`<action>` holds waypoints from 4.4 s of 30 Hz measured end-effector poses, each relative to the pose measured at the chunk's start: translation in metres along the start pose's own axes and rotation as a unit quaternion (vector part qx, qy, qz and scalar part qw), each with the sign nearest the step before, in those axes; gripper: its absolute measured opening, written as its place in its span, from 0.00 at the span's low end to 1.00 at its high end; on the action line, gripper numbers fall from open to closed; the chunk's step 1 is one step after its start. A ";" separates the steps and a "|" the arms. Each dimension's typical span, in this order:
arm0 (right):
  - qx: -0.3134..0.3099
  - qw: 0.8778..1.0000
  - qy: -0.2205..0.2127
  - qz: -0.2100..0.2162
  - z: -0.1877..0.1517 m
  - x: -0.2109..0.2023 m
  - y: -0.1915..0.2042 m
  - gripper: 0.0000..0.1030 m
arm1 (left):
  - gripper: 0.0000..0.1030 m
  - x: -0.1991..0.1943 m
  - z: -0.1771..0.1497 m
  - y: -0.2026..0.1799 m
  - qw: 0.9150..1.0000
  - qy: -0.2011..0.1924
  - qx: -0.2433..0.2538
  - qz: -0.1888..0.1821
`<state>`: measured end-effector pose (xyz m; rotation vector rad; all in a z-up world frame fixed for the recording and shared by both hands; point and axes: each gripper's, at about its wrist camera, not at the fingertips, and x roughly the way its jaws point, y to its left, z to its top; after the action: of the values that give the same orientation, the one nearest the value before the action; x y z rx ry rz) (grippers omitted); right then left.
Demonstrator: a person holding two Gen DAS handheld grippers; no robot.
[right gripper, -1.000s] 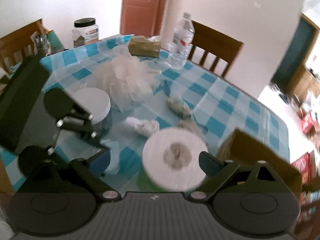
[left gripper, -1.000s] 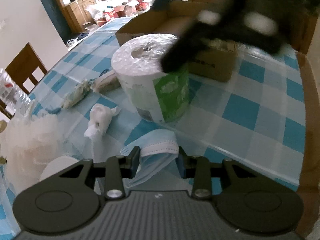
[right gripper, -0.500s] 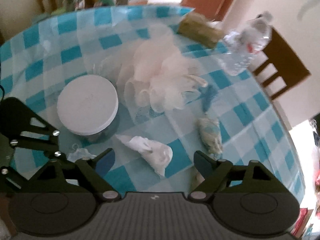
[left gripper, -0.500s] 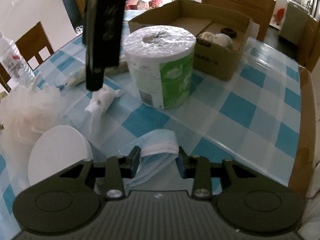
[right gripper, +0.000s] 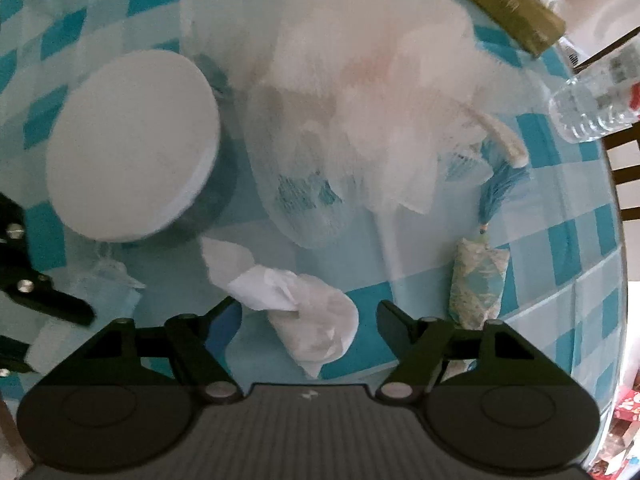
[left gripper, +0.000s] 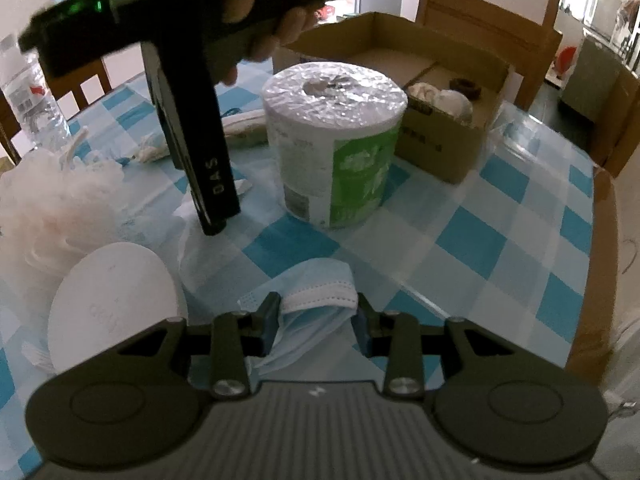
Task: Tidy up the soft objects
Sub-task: 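Grasp the white knotted cloth with the right tool while the left tool holds the mask, then carry both items over the box and open the left tool to drop the mask, then open the right tool to drop the white cloth into the box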
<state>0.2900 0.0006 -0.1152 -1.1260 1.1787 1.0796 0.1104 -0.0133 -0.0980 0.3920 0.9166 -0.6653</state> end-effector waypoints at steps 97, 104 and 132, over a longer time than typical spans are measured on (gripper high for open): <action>0.641 0.723 -0.196 -0.168 -0.385 -0.107 0.100 0.53 | 0.40 0.030 0.207 -0.092 0.997 -0.050 -0.040 -0.033; 0.649 0.715 -0.203 -0.160 -0.398 -0.098 0.084 0.53 | 0.94 0.066 0.242 -0.085 0.995 -0.073 -0.069 0.019; 0.681 0.672 -0.202 -0.208 -0.387 -0.087 0.014 0.98 | 0.98 -0.001 0.171 -0.077 0.987 -0.071 -0.132 0.055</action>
<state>0.2218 -0.3845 -0.0466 0.0989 0.9024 -0.1096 0.1600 -0.1680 -0.0035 0.1563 0.8277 -0.4566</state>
